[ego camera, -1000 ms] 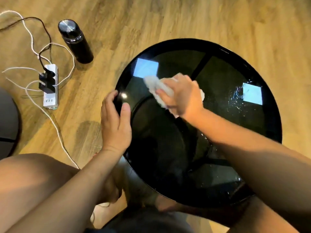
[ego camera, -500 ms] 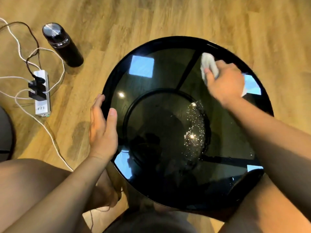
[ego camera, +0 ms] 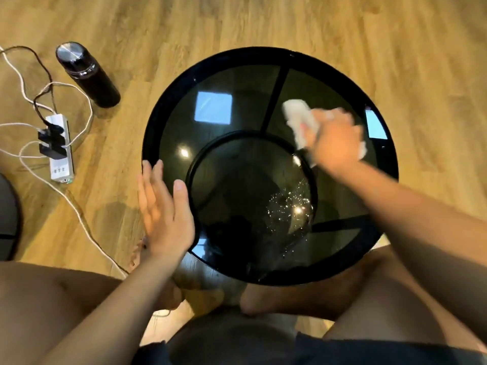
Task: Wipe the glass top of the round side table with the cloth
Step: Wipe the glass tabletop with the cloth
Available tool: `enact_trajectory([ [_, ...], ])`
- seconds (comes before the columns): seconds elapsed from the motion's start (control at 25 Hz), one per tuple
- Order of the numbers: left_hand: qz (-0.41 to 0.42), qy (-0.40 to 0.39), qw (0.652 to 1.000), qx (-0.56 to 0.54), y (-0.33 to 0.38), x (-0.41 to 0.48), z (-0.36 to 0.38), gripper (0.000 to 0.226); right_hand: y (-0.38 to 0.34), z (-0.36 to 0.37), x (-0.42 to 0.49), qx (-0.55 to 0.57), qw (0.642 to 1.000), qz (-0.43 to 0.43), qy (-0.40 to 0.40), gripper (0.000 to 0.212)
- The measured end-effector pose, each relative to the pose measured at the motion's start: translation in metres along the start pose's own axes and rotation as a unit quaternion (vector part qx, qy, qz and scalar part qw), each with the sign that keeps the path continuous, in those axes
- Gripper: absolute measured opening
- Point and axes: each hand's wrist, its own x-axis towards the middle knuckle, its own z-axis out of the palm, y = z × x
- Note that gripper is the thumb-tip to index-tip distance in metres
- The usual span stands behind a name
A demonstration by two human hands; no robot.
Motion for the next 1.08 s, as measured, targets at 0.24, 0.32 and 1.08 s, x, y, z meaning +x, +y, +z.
enact_trajectory([
  [0.24, 0.0, 0.008, 1.0, -0.022, -0.002, 0.013, 0.003, 0.055, 0.084, 0.011, 0.076, 0.026, 0.994, 0.1, 0.035, 0.045],
  [0.32, 0.008, 0.008, 0.999, -0.033, 0.005, 0.036, 0.01, 0.055, 0.076, 0.005, 0.094, 0.039, 0.991, 0.126, 0.026, 0.047],
  [1.08, 0.072, 0.024, 0.992, 0.099, 0.024, 0.051, 0.041, 0.053, 0.107, 0.007, 0.019, 0.005, 0.99, 0.134, 0.036, 0.043],
])
